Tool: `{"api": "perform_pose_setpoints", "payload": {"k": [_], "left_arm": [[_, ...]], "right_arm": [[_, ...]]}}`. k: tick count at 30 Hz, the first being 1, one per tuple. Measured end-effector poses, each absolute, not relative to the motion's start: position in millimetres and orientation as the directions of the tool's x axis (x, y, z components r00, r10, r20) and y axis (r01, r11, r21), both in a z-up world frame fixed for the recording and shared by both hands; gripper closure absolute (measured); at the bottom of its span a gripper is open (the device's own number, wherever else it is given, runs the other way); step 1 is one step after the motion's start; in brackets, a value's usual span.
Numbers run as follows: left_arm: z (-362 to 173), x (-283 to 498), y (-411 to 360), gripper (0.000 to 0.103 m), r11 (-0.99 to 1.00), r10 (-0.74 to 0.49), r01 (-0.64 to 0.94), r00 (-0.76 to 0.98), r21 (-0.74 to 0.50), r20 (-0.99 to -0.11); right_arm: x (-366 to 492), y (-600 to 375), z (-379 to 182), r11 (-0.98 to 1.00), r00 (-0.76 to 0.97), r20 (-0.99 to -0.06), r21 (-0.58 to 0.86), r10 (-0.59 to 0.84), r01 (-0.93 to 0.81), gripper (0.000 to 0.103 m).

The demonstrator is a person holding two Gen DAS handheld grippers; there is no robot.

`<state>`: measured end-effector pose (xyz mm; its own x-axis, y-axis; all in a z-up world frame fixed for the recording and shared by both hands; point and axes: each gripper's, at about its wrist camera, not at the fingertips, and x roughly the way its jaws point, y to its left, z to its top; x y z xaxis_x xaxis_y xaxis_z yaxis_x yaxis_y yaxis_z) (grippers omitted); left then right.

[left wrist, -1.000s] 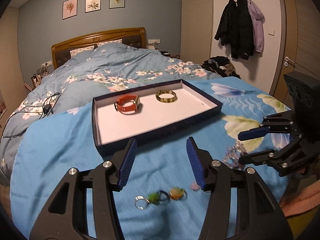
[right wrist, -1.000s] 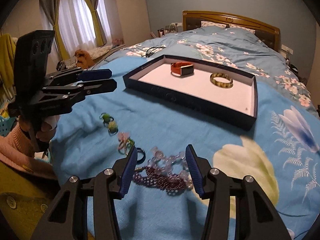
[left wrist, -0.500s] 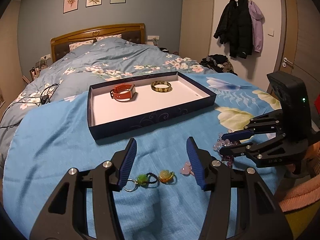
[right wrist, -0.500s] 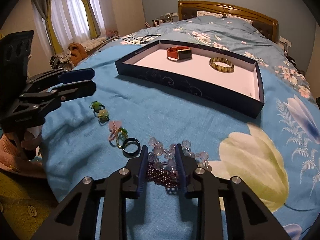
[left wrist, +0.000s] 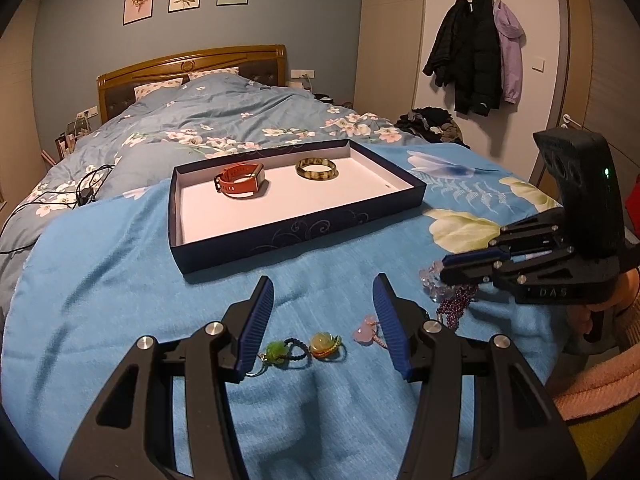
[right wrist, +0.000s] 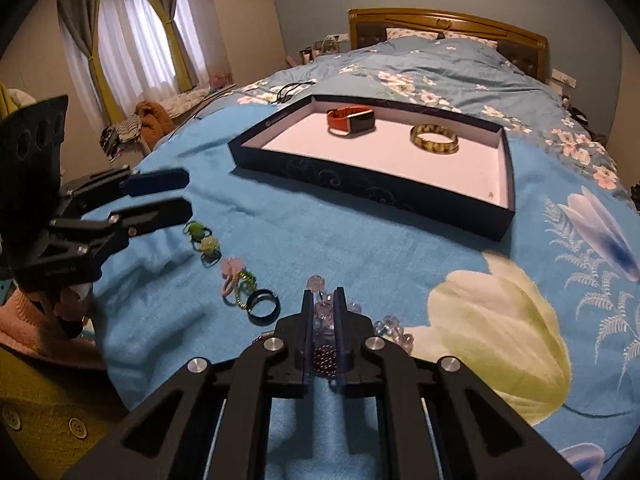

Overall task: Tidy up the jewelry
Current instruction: 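Grasp the pink crystal charm with the left tool while the right tool holds the clear beads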

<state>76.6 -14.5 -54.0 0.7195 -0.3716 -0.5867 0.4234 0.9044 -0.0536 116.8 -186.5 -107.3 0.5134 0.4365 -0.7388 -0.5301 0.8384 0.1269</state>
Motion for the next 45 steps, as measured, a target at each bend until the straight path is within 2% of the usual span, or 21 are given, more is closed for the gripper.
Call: {"api": "perform_pose_setpoints", "payload": {"k": [13, 18, 25, 30, 33, 43, 45], "left_arm": [[-64.6, 66.4, -21.4, 0.055, 0.876, -0.396, 0.481, 0.688, -0.028, -0.608], [-73.9, 70.5, -37.5, 0.071, 0.847, -0.396, 0.532, 0.642, 0.010, -0.656], [-83.6, 82.2, -47.4, 0.077, 0.823, -0.391, 0.568, 0.586, 0.015, -0.710], [-91.0, 88.4, -50.6, 0.085, 0.816, -0.382, 0.578, 0.542, 0.002, -0.749], [-91.4, 89.6, -49.4, 0.090, 0.815, -0.389, 0.579, 0.534, -0.010, -0.750], [-82.0, 86.3, -42.4, 0.094, 0.827, -0.411, 0.560, 0.551, -0.044, -0.726], [-78.1, 87.2, -40.1, 0.102, 0.827, -0.422, 0.559, 0.552, -0.056, -0.719]], "right_arm": [[117.9, -202.6, -87.1, 0.851, 0.559, -0.681, 0.187, 0.473, -0.492, 0.095], [117.4, -205.6, -77.4, 0.849, 0.576, -0.656, 0.201, 0.487, -0.489, 0.095], [119.3, -208.3, -66.9, 0.844, 0.597, -0.621, 0.221, 0.508, -0.489, 0.095], [123.2, -205.8, -65.1, 0.839, 0.600, -0.609, 0.227, 0.519, -0.495, 0.095], [125.8, -204.0, -65.5, 0.835, 0.597, -0.606, 0.233, 0.526, -0.499, 0.095], [129.4, -202.8, -60.2, 0.829, 0.605, -0.588, 0.236, 0.537, -0.506, 0.095], [130.7, -201.7, -58.2, 0.829, 0.608, -0.584, 0.234, 0.538, -0.509, 0.095]]}}
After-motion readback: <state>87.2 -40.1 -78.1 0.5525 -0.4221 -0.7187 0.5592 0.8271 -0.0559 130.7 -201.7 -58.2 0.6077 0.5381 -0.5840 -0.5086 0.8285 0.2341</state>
